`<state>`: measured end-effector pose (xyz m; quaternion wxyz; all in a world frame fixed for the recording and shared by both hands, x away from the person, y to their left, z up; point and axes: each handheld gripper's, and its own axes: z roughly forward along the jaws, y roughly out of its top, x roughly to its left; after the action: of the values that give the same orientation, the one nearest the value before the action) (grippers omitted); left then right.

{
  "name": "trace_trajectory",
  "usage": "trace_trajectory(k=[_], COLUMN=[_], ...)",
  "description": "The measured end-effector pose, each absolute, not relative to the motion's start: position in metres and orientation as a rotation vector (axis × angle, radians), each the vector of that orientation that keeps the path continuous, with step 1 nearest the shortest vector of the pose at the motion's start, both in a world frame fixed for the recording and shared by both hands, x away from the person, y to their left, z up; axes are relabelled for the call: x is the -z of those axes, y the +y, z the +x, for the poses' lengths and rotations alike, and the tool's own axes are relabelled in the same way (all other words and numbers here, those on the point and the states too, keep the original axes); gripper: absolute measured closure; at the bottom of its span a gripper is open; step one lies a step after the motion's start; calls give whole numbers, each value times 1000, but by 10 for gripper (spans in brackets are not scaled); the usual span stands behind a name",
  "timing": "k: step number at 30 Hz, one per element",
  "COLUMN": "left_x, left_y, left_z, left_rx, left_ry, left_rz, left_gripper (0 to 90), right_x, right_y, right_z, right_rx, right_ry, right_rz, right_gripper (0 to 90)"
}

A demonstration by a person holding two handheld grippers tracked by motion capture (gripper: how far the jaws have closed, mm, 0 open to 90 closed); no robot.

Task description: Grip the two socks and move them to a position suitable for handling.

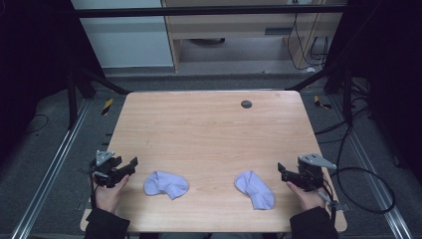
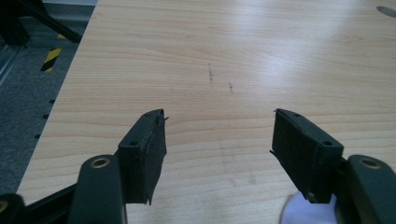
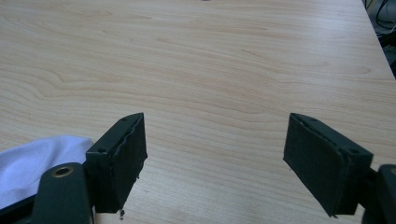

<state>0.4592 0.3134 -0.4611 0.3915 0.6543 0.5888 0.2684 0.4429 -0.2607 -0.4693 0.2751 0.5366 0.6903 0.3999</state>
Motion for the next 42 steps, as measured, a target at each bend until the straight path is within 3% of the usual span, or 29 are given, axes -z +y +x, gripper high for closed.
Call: trace_trajectory(k=[31, 42], left_x=[440, 434], left_y=[225, 185], left_z=[446, 447], left_rx=[-589, -548], left_ry=[1250, 1176], left_rz=[1787, 1812], left_gripper=[459, 479], right_x=[450, 448], right_y=[-230, -215], right_z=[427, 412], right_rx=[-1111, -1133], right_ry=[1995, 2046], right_rz=[1303, 1257], right_gripper=[399, 412])
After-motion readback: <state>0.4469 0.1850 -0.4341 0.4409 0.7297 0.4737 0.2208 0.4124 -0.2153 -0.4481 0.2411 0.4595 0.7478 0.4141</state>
